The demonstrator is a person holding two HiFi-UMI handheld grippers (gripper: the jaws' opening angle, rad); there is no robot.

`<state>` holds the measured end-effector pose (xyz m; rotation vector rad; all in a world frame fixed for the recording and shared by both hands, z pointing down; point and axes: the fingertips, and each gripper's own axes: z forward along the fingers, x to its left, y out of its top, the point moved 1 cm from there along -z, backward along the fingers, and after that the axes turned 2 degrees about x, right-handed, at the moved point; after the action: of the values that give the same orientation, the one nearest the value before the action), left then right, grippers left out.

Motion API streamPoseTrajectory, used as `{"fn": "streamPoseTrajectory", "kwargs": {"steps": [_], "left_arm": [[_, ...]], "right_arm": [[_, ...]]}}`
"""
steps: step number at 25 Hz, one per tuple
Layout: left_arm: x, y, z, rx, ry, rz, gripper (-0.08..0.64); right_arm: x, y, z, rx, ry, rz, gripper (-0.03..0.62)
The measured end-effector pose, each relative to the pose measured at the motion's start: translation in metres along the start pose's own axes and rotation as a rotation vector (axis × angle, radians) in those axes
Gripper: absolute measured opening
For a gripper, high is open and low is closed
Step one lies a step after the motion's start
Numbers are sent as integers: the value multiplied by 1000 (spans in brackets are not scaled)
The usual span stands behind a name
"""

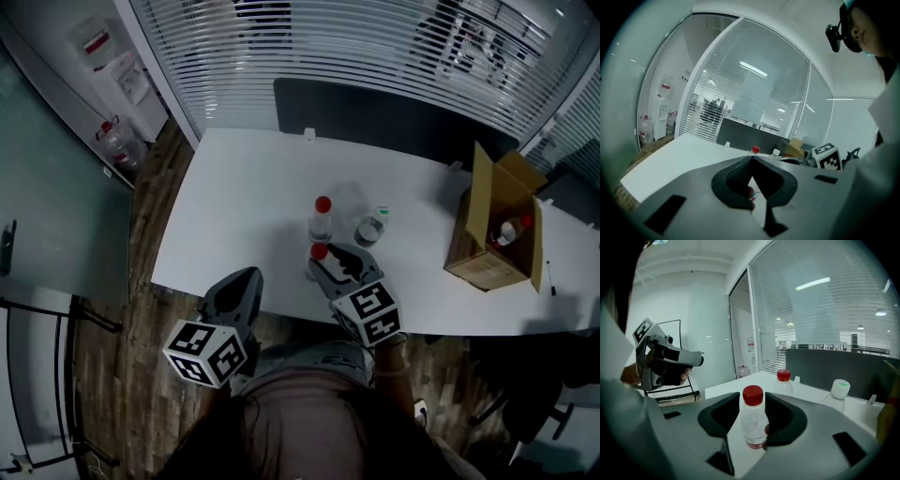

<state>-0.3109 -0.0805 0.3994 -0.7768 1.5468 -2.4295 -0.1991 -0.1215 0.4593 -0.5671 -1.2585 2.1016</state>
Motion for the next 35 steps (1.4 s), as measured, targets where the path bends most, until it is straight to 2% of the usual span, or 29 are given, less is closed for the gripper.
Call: {"fn": "streamPoseTrajectory", "kwargs": {"steps": [21,30,35], "left_arm": [[-41,-3,18,25,-106,36,8],[-65,-6,34,38,-132,47,8],[-82,-6,45,51,-143,49,8]], "right_arm": [[-28,-3,-63,-78,-128,88,158],[-53,-10,-91,-79,-201,105,71],[-67,-12,-107,-80,-214,109,55]]}}
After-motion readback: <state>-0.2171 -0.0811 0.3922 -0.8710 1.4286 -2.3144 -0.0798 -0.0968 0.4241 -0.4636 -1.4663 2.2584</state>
